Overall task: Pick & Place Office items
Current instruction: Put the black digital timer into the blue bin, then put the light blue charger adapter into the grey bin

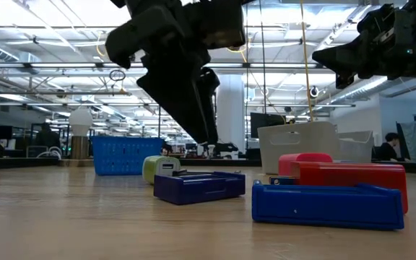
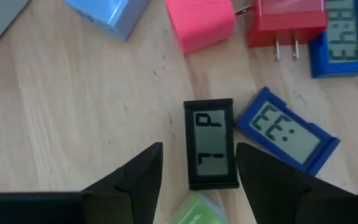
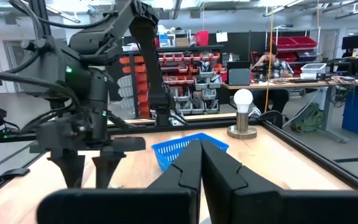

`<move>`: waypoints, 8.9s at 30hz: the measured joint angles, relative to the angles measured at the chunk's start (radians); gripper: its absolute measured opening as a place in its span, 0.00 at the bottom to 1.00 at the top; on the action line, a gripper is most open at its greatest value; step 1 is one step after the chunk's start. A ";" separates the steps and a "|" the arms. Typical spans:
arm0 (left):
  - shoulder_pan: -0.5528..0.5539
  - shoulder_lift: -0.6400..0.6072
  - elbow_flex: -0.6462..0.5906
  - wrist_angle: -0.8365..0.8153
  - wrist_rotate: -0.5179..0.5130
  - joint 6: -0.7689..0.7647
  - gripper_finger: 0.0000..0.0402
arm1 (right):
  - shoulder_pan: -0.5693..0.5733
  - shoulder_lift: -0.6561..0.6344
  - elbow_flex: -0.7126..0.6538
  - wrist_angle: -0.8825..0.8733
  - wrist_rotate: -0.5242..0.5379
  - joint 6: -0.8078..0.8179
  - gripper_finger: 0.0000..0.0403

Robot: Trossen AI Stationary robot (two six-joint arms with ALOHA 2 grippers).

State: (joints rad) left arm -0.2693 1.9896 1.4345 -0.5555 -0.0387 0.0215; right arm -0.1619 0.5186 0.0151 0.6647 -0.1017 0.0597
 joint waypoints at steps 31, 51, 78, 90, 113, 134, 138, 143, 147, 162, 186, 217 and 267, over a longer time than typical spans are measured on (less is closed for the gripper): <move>-0.021 0.079 -0.001 0.033 -0.014 0.060 0.51 | 0.000 0.020 0.000 0.016 0.027 -0.012 0.00; -0.017 0.052 -0.001 0.020 -0.012 0.126 0.14 | 0.000 0.021 0.000 0.012 0.026 -0.012 0.00; -0.047 -0.792 -0.306 0.153 -0.188 0.097 0.12 | 0.000 0.028 0.000 -0.013 0.019 0.053 0.00; -0.104 -1.246 -0.798 0.475 -0.335 0.001 0.12 | 0.000 0.030 0.000 -0.011 0.022 0.053 0.00; -0.131 -1.625 -1.201 0.643 -0.521 -0.002 0.18 | 0.000 0.033 0.000 -0.017 0.022 0.053 0.01; -0.131 -1.646 -1.233 0.681 -0.521 -0.050 0.12 | 0.000 0.033 0.000 -0.025 0.022 0.053 0.01; -0.131 -1.645 -1.233 0.682 -0.545 -0.061 0.14 | 0.000 0.033 0.000 -0.025 0.022 0.059 0.01; -0.126 -1.644 -1.230 0.687 -0.667 -0.099 0.16 | 0.000 0.033 0.000 -0.025 0.023 0.067 0.01; -0.099 -1.622 -1.185 0.680 -0.696 -0.121 0.12 | 0.000 0.032 0.000 -0.025 0.026 0.067 0.01; 0.125 -1.252 -0.865 0.203 -0.577 -0.368 0.13 | 0.000 0.032 0.000 -0.026 0.023 0.071 0.01; 0.389 -0.629 -0.840 0.308 -0.268 -0.384 0.16 | 0.000 0.033 0.000 -0.051 0.023 0.071 0.01; 0.409 -0.791 -0.743 0.219 -0.061 -0.263 0.38 | 0.000 0.033 0.000 -0.061 0.023 0.063 0.01; 0.443 -1.713 -1.399 0.685 0.127 0.018 0.01 | 0.000 0.042 0.000 0.081 -0.186 0.000 0.01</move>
State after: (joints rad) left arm 0.1734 0.2768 0.0355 0.1297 0.0879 0.0394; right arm -0.1616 0.5610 0.0151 0.7457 -0.2878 0.0600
